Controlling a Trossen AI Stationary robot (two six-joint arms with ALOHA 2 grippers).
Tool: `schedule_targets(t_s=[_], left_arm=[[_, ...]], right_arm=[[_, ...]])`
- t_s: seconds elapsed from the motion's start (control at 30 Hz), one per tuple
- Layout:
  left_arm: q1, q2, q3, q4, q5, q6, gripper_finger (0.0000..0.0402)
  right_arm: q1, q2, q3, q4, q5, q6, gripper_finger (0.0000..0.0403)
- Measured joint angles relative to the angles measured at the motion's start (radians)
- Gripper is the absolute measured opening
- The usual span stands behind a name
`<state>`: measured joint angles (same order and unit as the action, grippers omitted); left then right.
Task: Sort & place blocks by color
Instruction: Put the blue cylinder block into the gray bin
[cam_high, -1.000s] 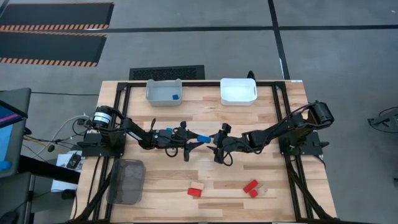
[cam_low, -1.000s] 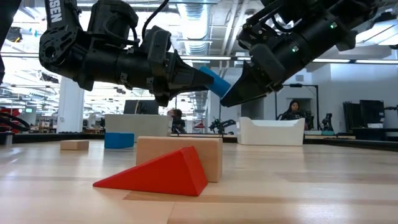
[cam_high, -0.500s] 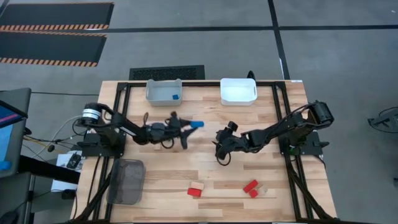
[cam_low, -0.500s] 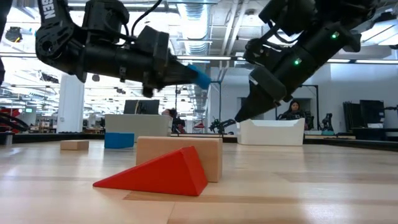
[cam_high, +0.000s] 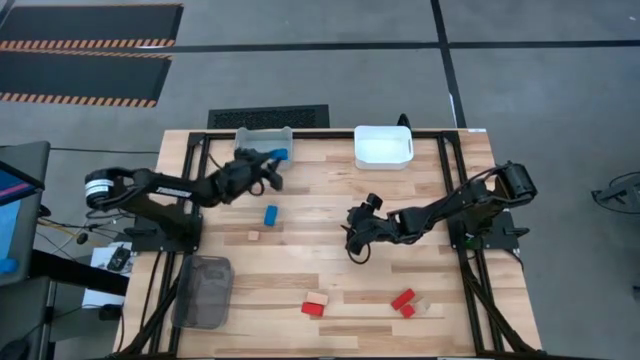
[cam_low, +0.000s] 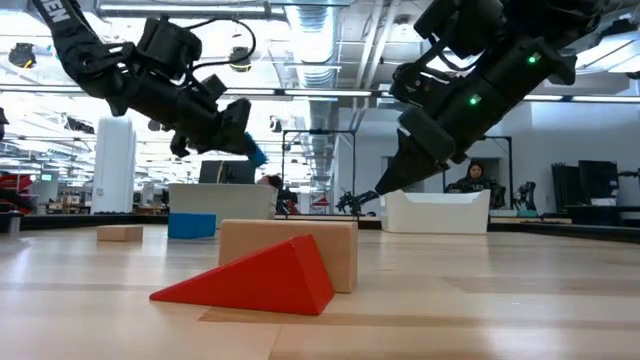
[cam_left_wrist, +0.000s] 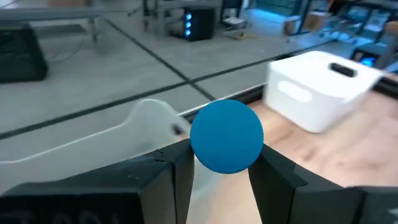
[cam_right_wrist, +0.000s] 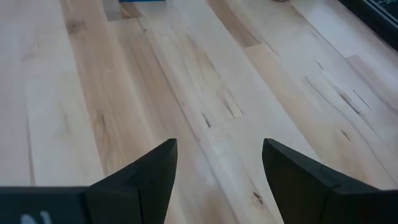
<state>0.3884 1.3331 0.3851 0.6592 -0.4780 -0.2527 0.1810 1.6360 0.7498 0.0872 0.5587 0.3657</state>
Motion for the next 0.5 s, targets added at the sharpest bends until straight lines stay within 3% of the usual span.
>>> schedule_targets(t_s=[0.13, 0.27, 0.5], left_arm=[[0.108, -0.011, 0.001, -0.055, 0.058, -0.026, 0.0116], [0.210, -0.010, 0.046, -0.223, 0.123, -0.082, 0.0116], [0.290, -0.010, 0.132, -0.398, 0.160, -0.110, 0.0121]], right_arm=[[0.000, 0.000, 0.000, 0.002, -0.001, 0.000, 0.0260], [0.000, 0.000, 0.000, 0.003, -0.002, 0.001, 0.0260], [0.001, 0.000, 0.000, 0.003, -0.004, 0.001, 0.0260]])
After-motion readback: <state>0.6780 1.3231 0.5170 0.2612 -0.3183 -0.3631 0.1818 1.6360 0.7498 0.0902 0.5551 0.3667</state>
